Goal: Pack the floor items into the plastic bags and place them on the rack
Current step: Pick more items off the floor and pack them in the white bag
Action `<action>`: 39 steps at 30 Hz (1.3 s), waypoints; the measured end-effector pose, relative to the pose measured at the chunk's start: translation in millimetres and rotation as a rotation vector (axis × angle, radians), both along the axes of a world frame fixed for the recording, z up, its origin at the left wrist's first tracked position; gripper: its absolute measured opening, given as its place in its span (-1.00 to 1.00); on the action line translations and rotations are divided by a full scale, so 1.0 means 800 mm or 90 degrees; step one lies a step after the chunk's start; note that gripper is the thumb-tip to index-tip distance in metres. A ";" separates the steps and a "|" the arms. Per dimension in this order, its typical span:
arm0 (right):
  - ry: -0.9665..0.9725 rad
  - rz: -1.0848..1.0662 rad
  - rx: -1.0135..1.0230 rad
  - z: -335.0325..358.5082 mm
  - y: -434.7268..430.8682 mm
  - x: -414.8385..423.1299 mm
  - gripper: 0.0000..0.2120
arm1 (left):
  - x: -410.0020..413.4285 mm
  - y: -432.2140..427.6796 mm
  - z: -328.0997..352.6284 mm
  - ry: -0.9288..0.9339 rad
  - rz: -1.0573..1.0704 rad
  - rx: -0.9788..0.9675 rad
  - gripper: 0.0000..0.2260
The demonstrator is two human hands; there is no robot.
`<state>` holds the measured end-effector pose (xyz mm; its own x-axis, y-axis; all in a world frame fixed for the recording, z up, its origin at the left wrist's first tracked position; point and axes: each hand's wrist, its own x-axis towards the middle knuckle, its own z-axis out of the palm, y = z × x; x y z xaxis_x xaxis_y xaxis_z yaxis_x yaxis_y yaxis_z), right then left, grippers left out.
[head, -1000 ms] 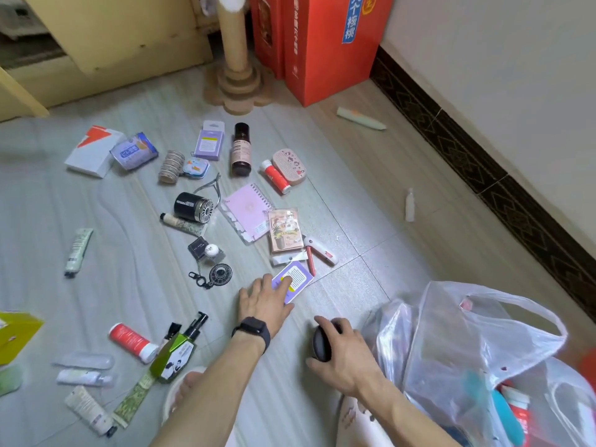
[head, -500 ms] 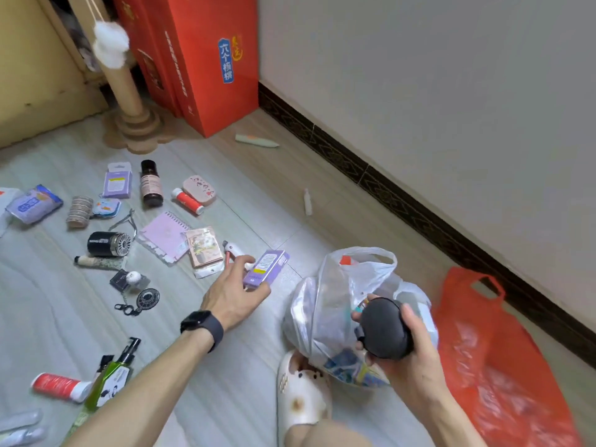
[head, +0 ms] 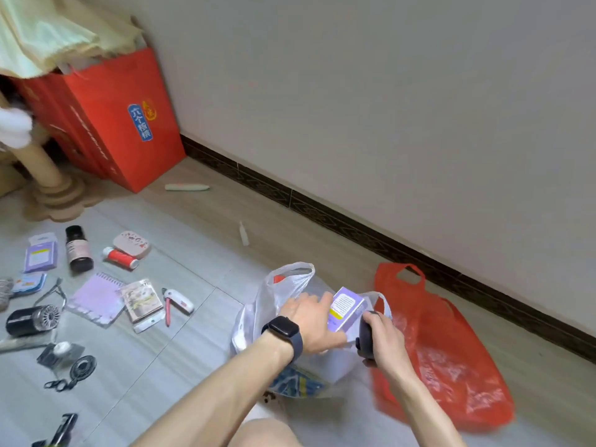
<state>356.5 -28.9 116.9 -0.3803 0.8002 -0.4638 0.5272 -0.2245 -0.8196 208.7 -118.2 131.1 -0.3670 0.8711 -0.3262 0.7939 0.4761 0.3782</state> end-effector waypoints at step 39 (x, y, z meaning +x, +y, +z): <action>-0.008 0.085 0.396 0.105 -0.023 0.047 -0.42 | -0.073 -0.141 0.115 -0.450 0.569 0.221 -0.85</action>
